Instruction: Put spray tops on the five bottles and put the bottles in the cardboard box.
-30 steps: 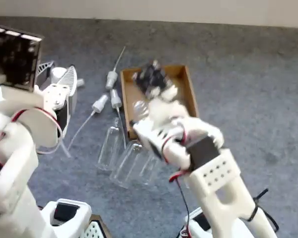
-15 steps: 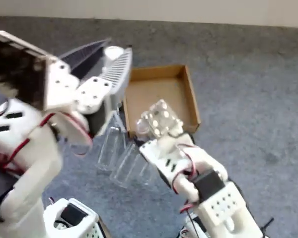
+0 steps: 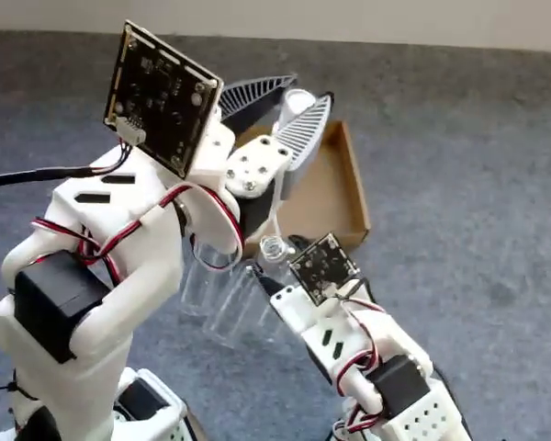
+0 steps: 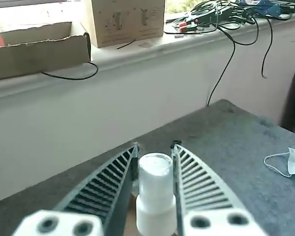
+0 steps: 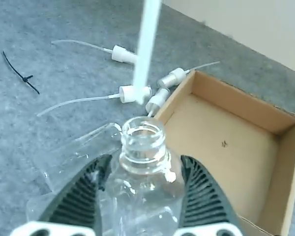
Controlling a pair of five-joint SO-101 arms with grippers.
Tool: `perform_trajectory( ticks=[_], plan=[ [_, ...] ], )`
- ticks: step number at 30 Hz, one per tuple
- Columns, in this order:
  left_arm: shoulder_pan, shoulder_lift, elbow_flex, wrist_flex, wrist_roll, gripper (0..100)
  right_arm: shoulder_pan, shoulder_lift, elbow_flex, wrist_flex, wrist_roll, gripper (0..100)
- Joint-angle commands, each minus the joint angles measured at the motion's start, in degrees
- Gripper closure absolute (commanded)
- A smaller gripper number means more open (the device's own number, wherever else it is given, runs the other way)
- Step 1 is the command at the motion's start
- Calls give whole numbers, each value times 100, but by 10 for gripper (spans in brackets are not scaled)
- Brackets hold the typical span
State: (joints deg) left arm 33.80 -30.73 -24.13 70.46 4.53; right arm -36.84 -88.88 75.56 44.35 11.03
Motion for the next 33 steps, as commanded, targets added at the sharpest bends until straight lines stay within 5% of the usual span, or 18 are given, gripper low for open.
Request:
perform_trajectory(
  ticks=[1,11,33],
  plan=[
    [-101,40,48,26,0,966,48,-101,-40,-119,62,995],
    [-848,-4,1367,-765,0,966,48,-110,-40,-119,62,995],
    [-444,31,1314,-914,9,966,48,-110,-31,-119,62,995]
  ],
)
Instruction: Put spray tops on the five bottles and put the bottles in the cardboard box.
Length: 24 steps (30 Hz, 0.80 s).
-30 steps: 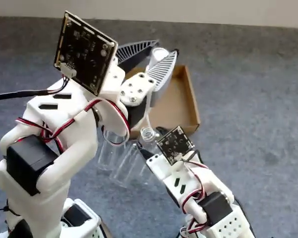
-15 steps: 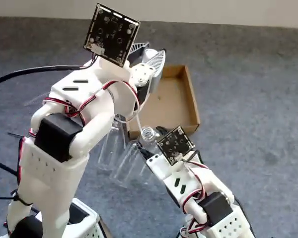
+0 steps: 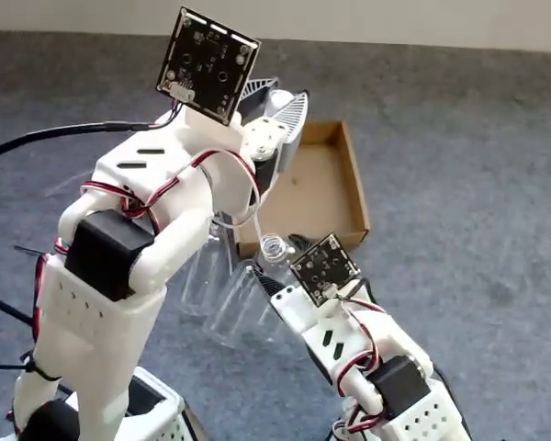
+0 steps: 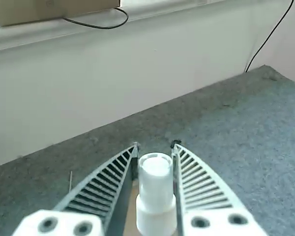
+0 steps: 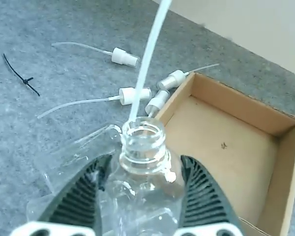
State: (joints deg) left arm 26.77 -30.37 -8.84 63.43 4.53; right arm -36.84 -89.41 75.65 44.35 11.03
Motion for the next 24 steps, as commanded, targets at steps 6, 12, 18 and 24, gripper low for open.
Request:
perform_trajectory(
  ticks=[6,12,18,24],
  plan=[
    [365,4,-189,-211,0,966,48,-57,-40,-119,62,995],
    [347,-4,-224,-387,0,966,48,-57,-40,-119,62,995],
    [365,-4,-321,-378,0,966,48,-57,-22,-119,62,995],
    [330,-40,-40,-378,0,966,48,-57,-48,-119,62,995]
  ],
)
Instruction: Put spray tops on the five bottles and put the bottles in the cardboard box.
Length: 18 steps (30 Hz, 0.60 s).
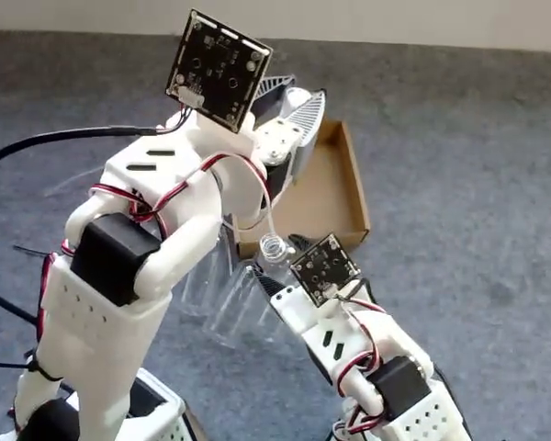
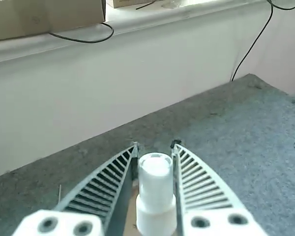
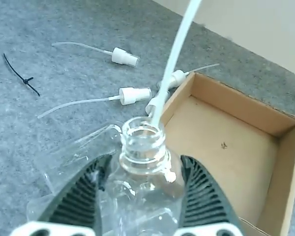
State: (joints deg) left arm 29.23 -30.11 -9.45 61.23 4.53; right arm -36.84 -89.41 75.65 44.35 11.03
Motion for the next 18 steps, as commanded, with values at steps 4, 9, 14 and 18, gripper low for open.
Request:
perform_trajectory(
  ticks=[4,9,14,18],
  plan=[
    [119,-75,453,-167,0,966,48,-57,-48,-119,35,995],
    [119,-75,804,-158,9,966,48,-57,-66,-154,-466,995],
    [127,-92,1112,-141,9,966,48,-13,-541,-347,-492,995],
    [127,-92,1086,229,26,966,48,154,-1051,-356,-501,995]
  ],
)
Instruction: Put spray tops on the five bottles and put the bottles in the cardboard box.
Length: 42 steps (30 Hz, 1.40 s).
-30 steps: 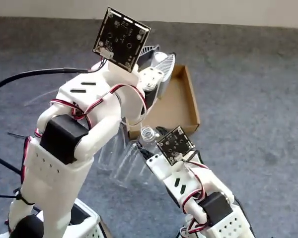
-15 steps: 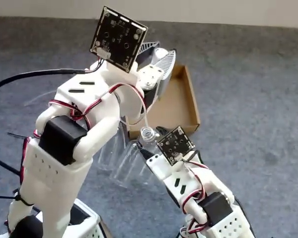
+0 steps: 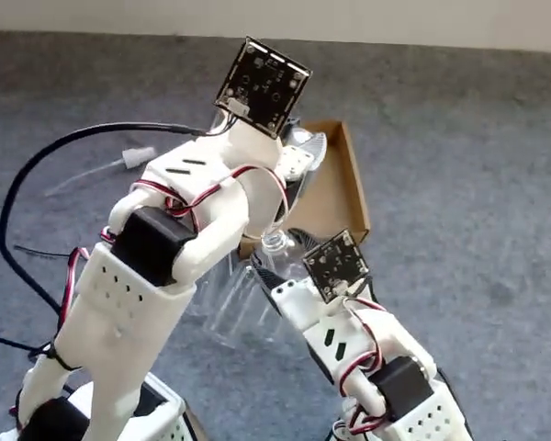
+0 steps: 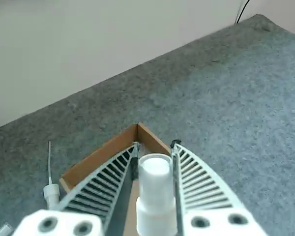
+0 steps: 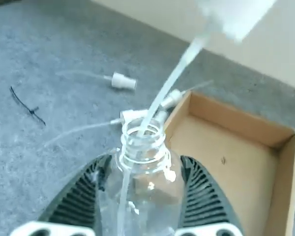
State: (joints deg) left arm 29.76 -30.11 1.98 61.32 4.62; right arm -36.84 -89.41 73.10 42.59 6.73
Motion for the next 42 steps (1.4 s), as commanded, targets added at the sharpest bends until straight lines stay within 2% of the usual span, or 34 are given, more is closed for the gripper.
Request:
perform_trajectory(
  ticks=[1,10,18,21,25,34,42],
  plan=[
    [75,-110,-57,325,18,966,48,321,-945,-180,-70,995],
    [22,-1367,1033,571,-9,966,48,1736,-2088,-180,-879,995],
    [-699,-2088,2273,167,-9,959,48,884,-1666,-154,-870,995],
    [-716,-2176,2422,158,-9,908,57,233,-1367,-154,-870,995],
    [-708,-2176,2334,158,-9,833,57,-268,-954,-171,-870,995],
    [-708,-2141,1402,176,-9,829,57,-295,-778,-180,-862,995],
    [-602,-2158,804,580,-9,829,57,-295,-769,-180,-862,995]
  ],
)
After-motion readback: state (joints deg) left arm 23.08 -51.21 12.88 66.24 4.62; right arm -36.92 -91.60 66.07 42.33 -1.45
